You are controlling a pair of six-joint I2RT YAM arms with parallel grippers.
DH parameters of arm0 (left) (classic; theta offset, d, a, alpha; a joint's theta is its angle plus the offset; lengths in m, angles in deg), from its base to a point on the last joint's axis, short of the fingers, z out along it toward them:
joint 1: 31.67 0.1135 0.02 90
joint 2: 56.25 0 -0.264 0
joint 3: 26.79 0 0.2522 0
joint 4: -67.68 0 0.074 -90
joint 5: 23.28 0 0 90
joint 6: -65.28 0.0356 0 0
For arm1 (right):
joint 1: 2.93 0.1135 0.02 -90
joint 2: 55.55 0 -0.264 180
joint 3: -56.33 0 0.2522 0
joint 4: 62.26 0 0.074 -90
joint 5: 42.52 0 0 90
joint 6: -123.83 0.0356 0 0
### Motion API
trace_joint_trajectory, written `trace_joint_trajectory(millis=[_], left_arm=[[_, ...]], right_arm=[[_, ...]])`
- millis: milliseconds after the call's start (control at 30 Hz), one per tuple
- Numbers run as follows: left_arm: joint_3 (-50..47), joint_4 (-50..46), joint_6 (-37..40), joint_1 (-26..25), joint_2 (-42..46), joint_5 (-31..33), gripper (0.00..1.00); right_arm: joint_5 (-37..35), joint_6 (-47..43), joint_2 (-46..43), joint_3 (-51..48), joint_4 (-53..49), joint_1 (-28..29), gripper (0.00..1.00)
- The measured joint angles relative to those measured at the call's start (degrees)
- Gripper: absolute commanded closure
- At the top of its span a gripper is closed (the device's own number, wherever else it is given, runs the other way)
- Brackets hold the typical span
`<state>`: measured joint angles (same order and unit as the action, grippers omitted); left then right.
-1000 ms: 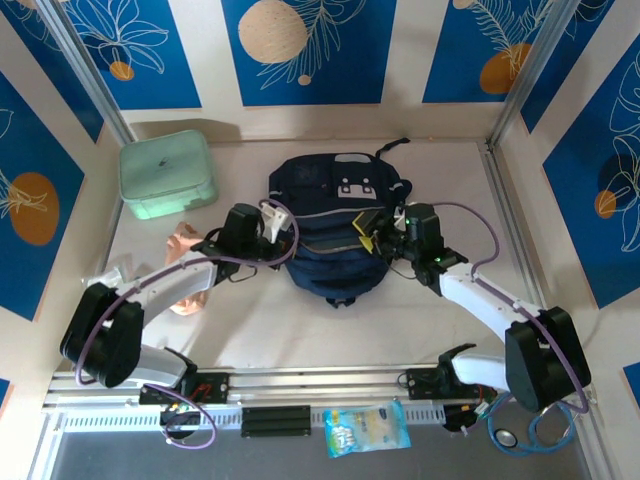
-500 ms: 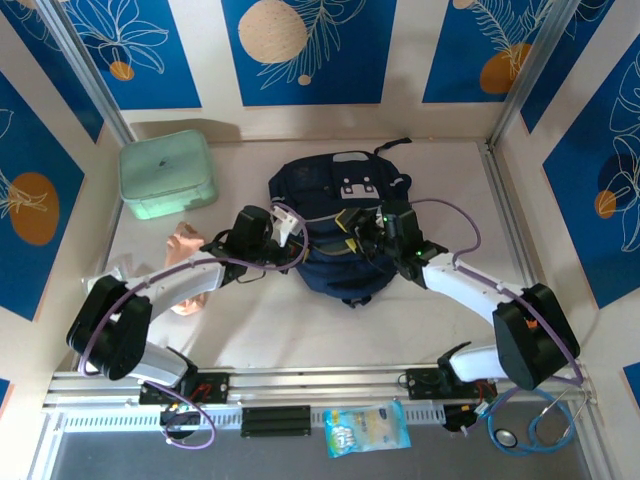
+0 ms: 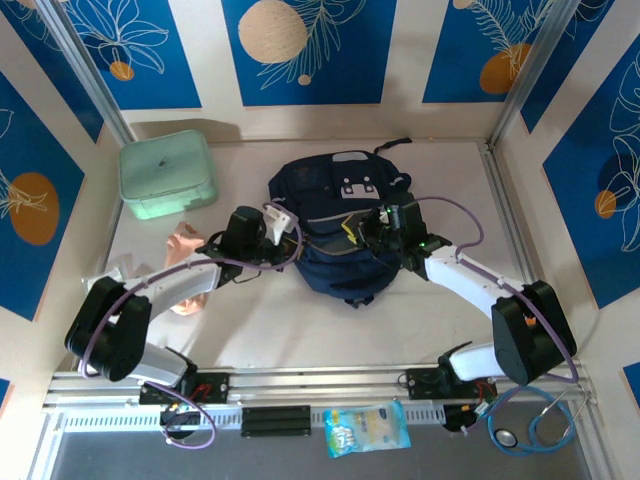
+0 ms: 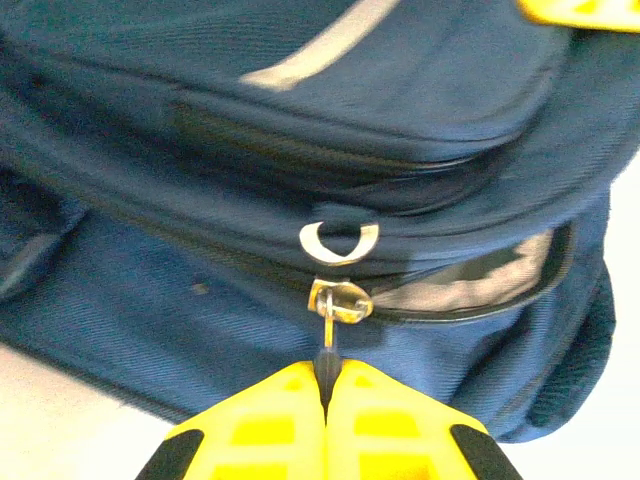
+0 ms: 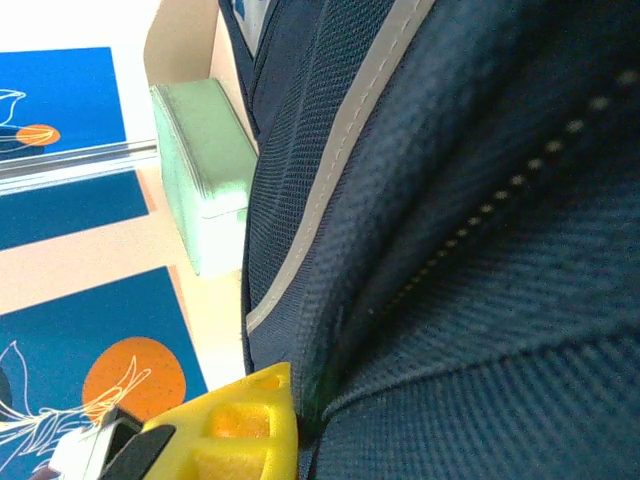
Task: Pack the student bag
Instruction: Unzip the student bag at the top-center of the table.
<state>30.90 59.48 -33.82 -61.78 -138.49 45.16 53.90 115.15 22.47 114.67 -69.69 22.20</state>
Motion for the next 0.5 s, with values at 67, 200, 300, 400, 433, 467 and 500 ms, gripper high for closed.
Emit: trace_joint_trajectory(millis=[67,200,300,400,433,467,500], left_arm=[[0.0,0.2,-0.3,1.4,-0.4,-0.1,1.00],[1.9,0.3,-0.4,3.8,-3.8,-1.0,1.00],[5.0,-0.9,0.1,5.4,-7.5,-0.9,1.00],[9.2,-2.7,0.7,7.1,-11.0,-0.5,1.00],[10.5,-3.5,0.7,7.5,-12.0,-0.3,1.00],[11.9,-3.9,0.7,7.9,-13.0,-0.1,1.00],[13.0,-4.4,0.7,8.1,-13.9,0.2,1.00]], right_arm=[[0.6,-0.3,-0.5,-0.1,-0.2,-0.5,0.91],[1.8,-0.8,-1.9,-0.6,-0.6,-1.4,0.91],[2.1,-1.2,-3.1,-1.1,-1.1,-1.8,0.91],[2.4,-1.4,-3.7,-1.2,-1.5,-2.1,0.91],[2.5,-1.4,-3.7,-1.2,-1.5,-2.1,0.91],[2.6,-1.4,-3.7,-1.2,-1.5,-2.1,0.91],[2.6,-1.4,-3.7,-1.2,-1.5,-2.1,0.91]])
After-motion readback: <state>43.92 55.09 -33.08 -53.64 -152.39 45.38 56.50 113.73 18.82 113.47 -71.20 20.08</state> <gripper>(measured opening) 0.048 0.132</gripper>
